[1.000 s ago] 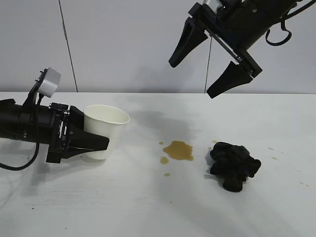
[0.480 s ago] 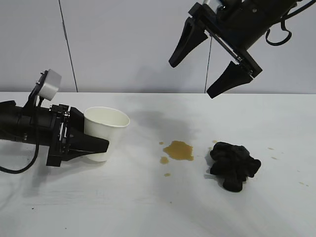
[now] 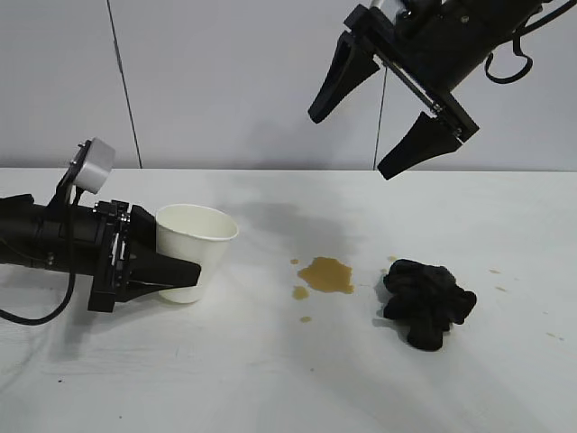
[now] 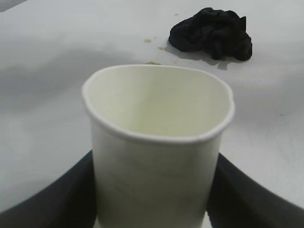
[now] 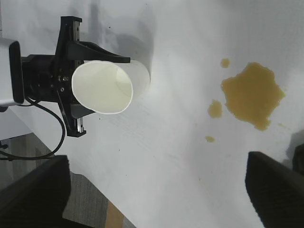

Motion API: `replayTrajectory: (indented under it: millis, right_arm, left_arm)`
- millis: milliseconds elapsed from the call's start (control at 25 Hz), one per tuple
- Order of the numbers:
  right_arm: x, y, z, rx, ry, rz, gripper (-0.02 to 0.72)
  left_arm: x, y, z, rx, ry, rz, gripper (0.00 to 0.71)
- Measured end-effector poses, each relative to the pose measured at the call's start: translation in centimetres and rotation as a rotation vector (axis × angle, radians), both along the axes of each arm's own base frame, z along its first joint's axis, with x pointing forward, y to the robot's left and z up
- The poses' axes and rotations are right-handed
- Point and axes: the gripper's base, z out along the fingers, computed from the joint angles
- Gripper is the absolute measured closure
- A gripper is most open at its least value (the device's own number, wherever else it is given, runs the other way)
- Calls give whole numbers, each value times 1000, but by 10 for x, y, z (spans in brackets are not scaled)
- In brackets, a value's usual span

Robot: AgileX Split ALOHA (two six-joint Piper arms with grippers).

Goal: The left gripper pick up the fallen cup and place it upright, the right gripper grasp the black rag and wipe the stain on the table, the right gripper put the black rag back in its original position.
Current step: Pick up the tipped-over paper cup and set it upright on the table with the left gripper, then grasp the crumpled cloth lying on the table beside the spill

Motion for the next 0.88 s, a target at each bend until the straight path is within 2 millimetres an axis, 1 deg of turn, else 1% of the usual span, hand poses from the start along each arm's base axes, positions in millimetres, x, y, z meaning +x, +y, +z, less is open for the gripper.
replayTrajectory:
  millis: [120,280,360,480,720,800,880]
  right_arm:
    - [0,0,0,0,0,0,9]
    - [0,0,0,0,0,0,9]
    - [0,0,0,0,0,0,9]
    - [0,0,0,0,0,0,9]
    - [0,0,0,0,0,0,9]
    - [0,0,0,1,0,0,9]
    - [0,0,0,1,0,0,9]
  left_arm:
    - [0,0,0,0,0,0,268]
    - [0,0,0,-1,5,2,132]
    - [0,0,0,-3,12,5,84]
    - [0,0,0,-4,16,6,62]
    - [4,0,3,-13,32,18,53]
    - [7,0,9,-18,28,22,53]
    - [11,-1,21,-24,3,26,53]
